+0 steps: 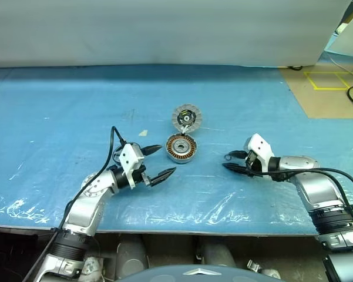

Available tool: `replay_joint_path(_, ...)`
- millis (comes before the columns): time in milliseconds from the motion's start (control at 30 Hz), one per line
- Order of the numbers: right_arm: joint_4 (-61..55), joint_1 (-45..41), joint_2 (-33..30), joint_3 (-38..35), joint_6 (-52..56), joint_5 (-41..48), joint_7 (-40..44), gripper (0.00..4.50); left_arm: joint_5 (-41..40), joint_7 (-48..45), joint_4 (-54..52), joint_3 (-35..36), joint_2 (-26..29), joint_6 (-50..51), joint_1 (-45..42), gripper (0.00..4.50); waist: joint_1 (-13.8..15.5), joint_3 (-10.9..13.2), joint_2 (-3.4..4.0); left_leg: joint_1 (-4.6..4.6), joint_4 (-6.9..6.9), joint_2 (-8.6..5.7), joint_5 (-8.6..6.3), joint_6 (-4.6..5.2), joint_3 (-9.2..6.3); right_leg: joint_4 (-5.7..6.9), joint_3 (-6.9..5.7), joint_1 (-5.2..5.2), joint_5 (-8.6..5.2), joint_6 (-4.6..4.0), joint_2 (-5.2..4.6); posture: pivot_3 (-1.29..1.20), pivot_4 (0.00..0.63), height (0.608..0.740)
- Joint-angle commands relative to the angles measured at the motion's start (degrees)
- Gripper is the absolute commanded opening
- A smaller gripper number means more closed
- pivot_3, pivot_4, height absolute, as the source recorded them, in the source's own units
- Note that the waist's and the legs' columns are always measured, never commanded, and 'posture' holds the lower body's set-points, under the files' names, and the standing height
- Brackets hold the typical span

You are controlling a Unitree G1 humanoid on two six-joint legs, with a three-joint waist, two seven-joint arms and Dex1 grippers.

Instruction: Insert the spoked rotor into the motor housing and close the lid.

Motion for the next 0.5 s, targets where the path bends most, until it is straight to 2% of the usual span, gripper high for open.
replay_joint_path(33,0.66,-0.72,-0.27,-0.20,-1.36,-0.07,0.18,2.56,-0.61,0.19,-2.76,0.48,0.42,0.01,0.05,4.50,0.00,0.00,0.00,-0.01,0.00,0.00,0.00,0.00,0.00,0.00,-0.01,0.00,0.00,0.00,0.00,0.00,0.150,0.740)
replay_joint_path(433,3.80,-0.40,-0.55,-0.06,-3.26,-0.38,0.53,2.56,-0.65,0.16,-3.19,0.30,0.63,0.29,0.41,4.50,0.01,0.00,0.00,0.00,0.00,0.00,0.00,0.00,0.00,0.00,0.00,0.02,0.00,0.00,0.00,0.00,0.150,0.740)
replay_joint_path(467,3.97,-0.34,-0.44,0.08,-3.31,-0.34,0.66,2.17,-0.63,0.16,-3.20,0.29,0.65,0.31,0.42,4.50,0.00,0.00,0.00,0.00,0.00,0.00,0.00,0.00,0.00,0.00,0.00,0.02,0.00,0.00,0.00,0.00,0.150,0.740)
replay_joint_path(500,4.02,-0.24,-0.34,0.20,-3.38,-0.33,0.70,2.02,-0.60,0.16,-3.26,0.28,0.69,0.32,0.48,4.50,0.00,0.00,0.00,0.01,0.00,0.00,0.00,0.00,0.00,0.00,0.00,0.02,0.00,0.00,0.00,0.00,0.150,0.740)
